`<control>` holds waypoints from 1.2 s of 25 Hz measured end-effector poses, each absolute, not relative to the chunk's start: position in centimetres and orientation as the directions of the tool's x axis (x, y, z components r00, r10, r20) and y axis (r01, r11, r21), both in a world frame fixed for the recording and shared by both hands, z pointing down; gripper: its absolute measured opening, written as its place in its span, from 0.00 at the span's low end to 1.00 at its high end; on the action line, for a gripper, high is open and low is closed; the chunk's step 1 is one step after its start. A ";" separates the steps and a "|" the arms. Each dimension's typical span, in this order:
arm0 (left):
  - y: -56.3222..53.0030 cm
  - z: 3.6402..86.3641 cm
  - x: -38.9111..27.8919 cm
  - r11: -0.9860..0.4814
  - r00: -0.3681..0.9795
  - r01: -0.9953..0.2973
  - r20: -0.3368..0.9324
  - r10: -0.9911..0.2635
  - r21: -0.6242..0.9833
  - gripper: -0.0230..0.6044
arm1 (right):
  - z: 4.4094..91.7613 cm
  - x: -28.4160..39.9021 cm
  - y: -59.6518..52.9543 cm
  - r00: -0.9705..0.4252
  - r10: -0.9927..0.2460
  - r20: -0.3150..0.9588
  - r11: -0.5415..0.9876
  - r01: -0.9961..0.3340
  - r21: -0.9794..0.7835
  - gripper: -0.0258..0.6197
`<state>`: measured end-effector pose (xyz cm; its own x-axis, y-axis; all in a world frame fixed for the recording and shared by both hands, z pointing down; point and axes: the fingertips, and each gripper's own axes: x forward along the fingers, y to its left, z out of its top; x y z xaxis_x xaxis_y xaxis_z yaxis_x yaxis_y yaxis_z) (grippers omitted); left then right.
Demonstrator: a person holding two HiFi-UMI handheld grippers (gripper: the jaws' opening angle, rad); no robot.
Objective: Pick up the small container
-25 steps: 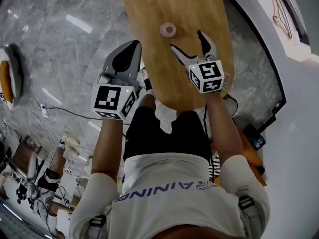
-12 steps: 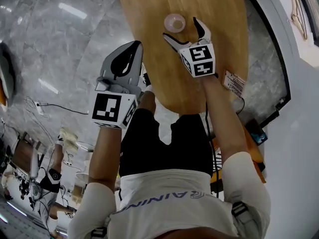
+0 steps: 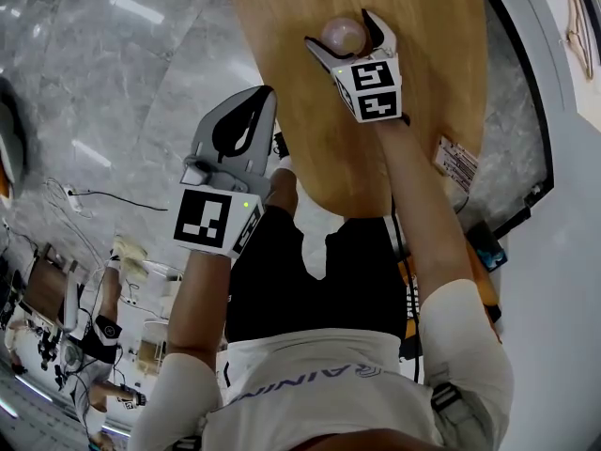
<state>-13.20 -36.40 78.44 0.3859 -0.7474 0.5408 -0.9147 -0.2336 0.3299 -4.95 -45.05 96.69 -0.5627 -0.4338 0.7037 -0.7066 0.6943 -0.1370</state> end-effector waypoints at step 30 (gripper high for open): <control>-36.1 72.9 -11.3 -0.253 0.387 -0.915 0.498 -0.776 0.315 0.04 | 89.1 -2.4 -44.4 -0.620 -0.497 0.607 0.652 -0.728 -0.211 0.71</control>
